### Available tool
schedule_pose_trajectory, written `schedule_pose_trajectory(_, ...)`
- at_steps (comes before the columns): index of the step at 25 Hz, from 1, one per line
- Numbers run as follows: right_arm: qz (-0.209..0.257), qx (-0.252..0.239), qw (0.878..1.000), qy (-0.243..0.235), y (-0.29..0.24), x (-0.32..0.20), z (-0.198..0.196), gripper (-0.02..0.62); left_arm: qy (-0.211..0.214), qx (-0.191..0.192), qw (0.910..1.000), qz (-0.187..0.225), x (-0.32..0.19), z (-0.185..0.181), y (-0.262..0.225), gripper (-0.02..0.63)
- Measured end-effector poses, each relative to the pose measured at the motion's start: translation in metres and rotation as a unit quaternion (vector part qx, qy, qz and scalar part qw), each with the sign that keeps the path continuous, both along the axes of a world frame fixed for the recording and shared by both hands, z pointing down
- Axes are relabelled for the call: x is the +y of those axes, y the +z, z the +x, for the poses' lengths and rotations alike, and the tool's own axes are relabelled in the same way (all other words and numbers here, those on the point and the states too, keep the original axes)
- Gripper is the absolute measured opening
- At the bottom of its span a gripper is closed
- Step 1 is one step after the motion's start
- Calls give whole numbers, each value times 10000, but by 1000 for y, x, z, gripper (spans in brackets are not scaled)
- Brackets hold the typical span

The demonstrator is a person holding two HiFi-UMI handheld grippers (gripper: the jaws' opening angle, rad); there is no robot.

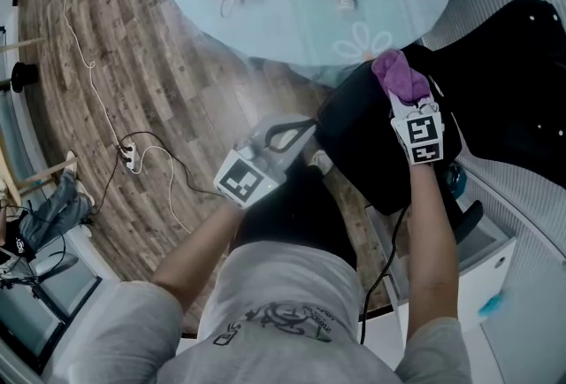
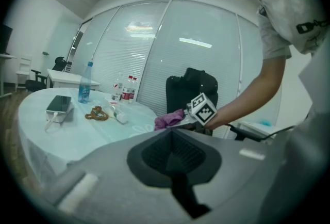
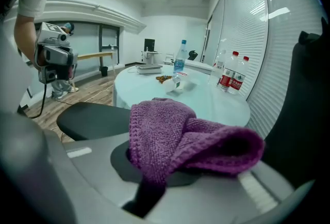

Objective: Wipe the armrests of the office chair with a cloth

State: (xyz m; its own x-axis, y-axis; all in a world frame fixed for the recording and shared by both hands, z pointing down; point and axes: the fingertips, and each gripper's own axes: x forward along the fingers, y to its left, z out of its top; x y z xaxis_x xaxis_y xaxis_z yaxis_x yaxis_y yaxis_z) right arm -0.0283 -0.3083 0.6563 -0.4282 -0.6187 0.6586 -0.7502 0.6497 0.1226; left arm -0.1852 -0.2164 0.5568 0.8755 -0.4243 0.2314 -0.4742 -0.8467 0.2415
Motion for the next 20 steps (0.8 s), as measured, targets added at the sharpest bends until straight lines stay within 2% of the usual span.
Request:
schedule_pose_trajectory(5, 66, 211, 9996, 146, 1, -23, 26, 29, -10, -28, 10000, 44, 1, -3, 0, 2)
schedule_pose_trajectory(10, 55, 202, 9994, 270, 1, -18, 21, 28, -23, -28, 10000, 34, 4, -4, 0, 2)
schedule_pose_trajectory(14, 156, 159, 9997, 33, -3, 0, -5, 28, -13, -7, 10000, 58, 4, -2, -3, 2)
schedule_pose_trajectory(20, 167, -208, 9979, -586, -10, 56, -73, 28, -70, 20, 10000, 65, 0, -1, -7, 2)
